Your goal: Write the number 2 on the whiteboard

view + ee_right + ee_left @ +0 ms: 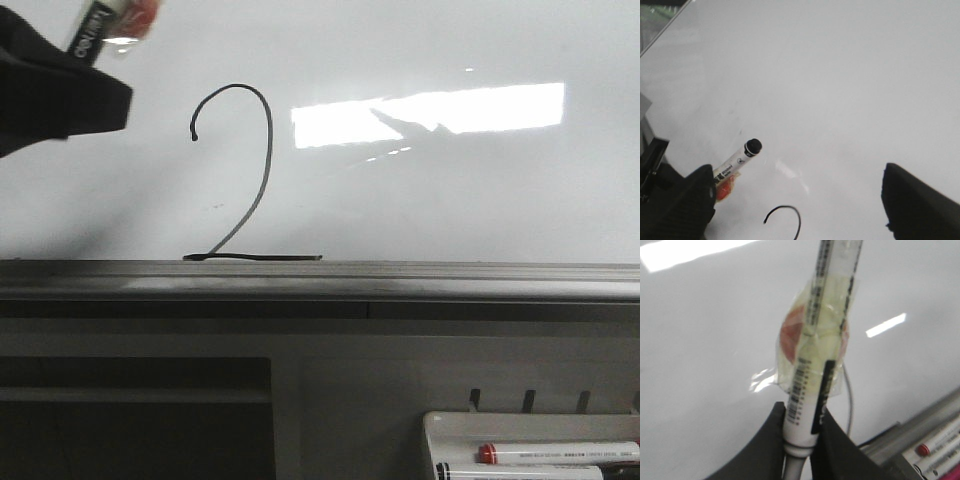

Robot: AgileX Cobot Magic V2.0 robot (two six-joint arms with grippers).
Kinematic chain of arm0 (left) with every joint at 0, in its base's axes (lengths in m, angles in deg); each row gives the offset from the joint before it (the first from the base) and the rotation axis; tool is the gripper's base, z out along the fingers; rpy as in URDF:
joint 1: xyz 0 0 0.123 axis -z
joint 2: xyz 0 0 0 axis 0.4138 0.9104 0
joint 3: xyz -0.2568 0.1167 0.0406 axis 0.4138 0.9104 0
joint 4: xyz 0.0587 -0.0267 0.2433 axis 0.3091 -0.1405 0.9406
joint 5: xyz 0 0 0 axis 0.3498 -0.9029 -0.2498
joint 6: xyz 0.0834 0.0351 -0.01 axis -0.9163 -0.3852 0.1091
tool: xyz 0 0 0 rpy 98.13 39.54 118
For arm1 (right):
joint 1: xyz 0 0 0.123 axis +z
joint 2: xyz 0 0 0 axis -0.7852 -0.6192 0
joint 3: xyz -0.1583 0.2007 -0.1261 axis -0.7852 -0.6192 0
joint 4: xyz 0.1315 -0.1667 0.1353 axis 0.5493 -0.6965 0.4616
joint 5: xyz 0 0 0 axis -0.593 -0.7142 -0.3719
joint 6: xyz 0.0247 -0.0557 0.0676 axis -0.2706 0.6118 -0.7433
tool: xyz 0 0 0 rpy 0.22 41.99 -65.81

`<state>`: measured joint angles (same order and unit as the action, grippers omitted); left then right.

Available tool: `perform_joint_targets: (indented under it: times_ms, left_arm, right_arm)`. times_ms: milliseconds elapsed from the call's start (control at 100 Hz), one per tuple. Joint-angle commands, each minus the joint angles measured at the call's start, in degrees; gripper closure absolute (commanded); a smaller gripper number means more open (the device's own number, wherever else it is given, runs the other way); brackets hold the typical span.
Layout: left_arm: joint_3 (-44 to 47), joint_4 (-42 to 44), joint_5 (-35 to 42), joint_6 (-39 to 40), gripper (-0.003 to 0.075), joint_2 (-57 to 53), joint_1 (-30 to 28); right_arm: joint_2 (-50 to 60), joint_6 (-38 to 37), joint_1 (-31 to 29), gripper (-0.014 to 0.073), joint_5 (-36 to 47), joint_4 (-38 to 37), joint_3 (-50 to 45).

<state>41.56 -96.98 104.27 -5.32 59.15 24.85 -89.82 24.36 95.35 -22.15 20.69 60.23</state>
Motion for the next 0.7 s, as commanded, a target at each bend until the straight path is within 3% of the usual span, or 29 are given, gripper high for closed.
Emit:
perform_joint_targets:
  times_ms: [0, 140, 380, 690]
  left_arm:
    - [-1.78, -9.53, 4.52, 0.59, 0.0741, -0.47, -2.56]
    - [-2.16, -12.07, 1.84, 0.59, 0.0741, -0.47, -7.67]
    - [-5.96, -15.29, -13.02, 0.63, 0.0741, 3.33, -16.63]
    - [-6.09, -17.08, -16.68, 0.63, 0.0741, 7.23, -18.16]
  right_arm:
    - [2.44, 0.28, -0.08, -0.0002, 5.06, 0.49, 1.90]
    - [2.80, 0.28, -0.08, -0.0002, 2.53, 0.58, 1.90]
    - [2.67, 0.28, -0.08, -0.0002, -1.56, 2.45, 1.78]
    - [2.67, 0.28, -0.08, -0.0002, -2.14, 2.45, 1.78]
